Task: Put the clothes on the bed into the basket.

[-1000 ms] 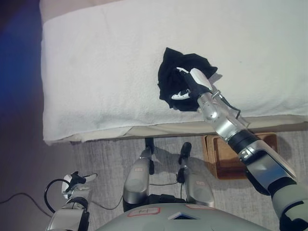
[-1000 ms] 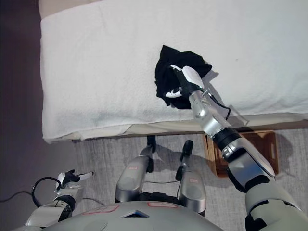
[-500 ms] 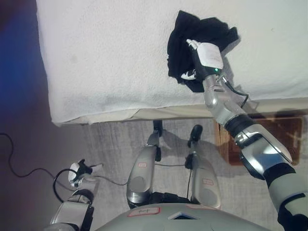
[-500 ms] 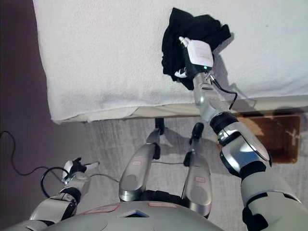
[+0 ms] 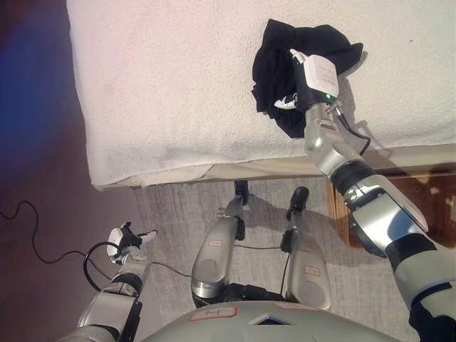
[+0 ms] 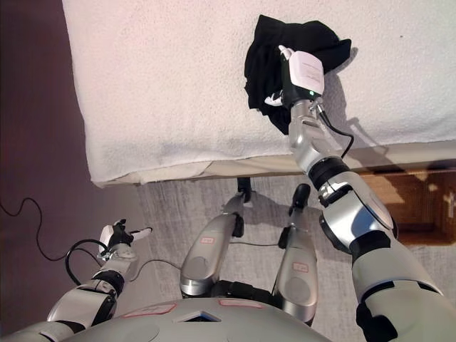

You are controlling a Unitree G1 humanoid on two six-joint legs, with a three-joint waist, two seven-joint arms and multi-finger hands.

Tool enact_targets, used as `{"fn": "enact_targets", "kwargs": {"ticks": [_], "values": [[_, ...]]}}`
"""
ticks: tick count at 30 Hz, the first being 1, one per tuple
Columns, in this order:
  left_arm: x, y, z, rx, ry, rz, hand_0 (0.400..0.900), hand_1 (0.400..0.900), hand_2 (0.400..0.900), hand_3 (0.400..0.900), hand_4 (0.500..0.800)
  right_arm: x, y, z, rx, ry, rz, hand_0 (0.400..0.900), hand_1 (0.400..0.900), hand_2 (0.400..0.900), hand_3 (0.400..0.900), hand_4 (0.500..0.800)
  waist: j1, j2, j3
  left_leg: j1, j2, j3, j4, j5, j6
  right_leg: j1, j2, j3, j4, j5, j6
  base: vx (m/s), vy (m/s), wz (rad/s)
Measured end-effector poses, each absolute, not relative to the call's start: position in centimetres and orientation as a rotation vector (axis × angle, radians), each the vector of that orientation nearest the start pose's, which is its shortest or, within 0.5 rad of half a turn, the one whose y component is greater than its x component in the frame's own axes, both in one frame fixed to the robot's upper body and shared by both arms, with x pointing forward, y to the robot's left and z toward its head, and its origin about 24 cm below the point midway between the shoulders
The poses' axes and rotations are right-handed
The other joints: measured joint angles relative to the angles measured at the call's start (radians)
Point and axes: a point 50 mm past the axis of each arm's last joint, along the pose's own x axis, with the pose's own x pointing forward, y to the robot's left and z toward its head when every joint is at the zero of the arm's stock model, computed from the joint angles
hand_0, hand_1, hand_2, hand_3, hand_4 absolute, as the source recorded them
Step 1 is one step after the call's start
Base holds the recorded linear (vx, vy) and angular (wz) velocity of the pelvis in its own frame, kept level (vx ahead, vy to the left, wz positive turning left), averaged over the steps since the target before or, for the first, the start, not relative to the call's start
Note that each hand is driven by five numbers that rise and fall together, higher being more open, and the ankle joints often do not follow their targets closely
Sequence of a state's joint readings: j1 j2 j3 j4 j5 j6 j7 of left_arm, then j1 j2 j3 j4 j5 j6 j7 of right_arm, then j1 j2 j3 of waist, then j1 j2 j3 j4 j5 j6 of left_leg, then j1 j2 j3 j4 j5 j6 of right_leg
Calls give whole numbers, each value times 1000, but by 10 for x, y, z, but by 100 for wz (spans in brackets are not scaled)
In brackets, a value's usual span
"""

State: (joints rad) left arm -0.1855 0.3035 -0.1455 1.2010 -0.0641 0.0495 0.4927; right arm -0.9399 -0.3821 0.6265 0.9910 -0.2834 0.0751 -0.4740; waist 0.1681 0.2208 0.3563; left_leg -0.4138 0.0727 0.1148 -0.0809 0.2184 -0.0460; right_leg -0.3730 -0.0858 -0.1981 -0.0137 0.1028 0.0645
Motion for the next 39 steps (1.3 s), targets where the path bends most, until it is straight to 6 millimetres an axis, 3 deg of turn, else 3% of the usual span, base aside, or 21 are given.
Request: {"fn": "enact_targets", "kwargs": {"ticks": [17,22,26,30,31,34,36,39], "values": [[164,272,-122,553,981,532,900,900,900,900,800,399,-185,124,-1021,-81,-299,400,400,400,400,500,-2,23,-15,1,-5,-3,0,1,2,4,-5,-4,0,1,-2,12,5,-2],[164,272,-122,553,986,532,900,900,900,900,800,398,-189,118,-1007,-43,-282,400,400,400,400,500,-5,20,-16,52,-9,29,0,-2,7,36,-10,32,3,2,-1,36,-2,-46],[162,274,-122,558,1008,530,900,900,900,900,800,393,-188,106,-1004,-8,-248,400,400,400,400,500,-34,-2,-24,122,-9,75,0,-23,15,97,-8,78,-31,13,18,31,-57,-44],[157,276,-124,556,1036,516,900,900,900,900,800,384,-193,92,-972,23,-232,400,400,400,400,500,-78,-80,-51,185,-5,138,-1,-45,6,146,-2,143,-74,37,24,-35,-116,-38],[158,276,-124,554,1036,510,900,900,900,900,800,382,-197,88,-975,39,-236,400,400,400,400,500,-108,-102,-62,198,0,145,0,-47,6,152,1,150,-73,38,24,-100,-188,-21],[166,275,-121,550,1006,495,900,900,900,900,800,370,-228,76,-973,121,-300,400,400,400,400,500,-134,-144,-84,231,7,159,-1,-53,4,179,9,161,-73,37,24,-57,-93,-10],[170,273,-120,541,998,479,900,900,900,900,800,367,-249,81,-954,142,-360,400,400,400,400,500,-169,-149,-87,241,13,169,0,-64,2,180,14,172,-73,35,28,-20,-97,-37],[166,272,-122,537,1020,469,900,900,900,900,800,355,-281,81,-967,196,-432,400,400,400,400,500,-186,-149,-91,291,15,200,-1,-73,4,213,18,206,-73,38,24,-9,-62,-34]]}}
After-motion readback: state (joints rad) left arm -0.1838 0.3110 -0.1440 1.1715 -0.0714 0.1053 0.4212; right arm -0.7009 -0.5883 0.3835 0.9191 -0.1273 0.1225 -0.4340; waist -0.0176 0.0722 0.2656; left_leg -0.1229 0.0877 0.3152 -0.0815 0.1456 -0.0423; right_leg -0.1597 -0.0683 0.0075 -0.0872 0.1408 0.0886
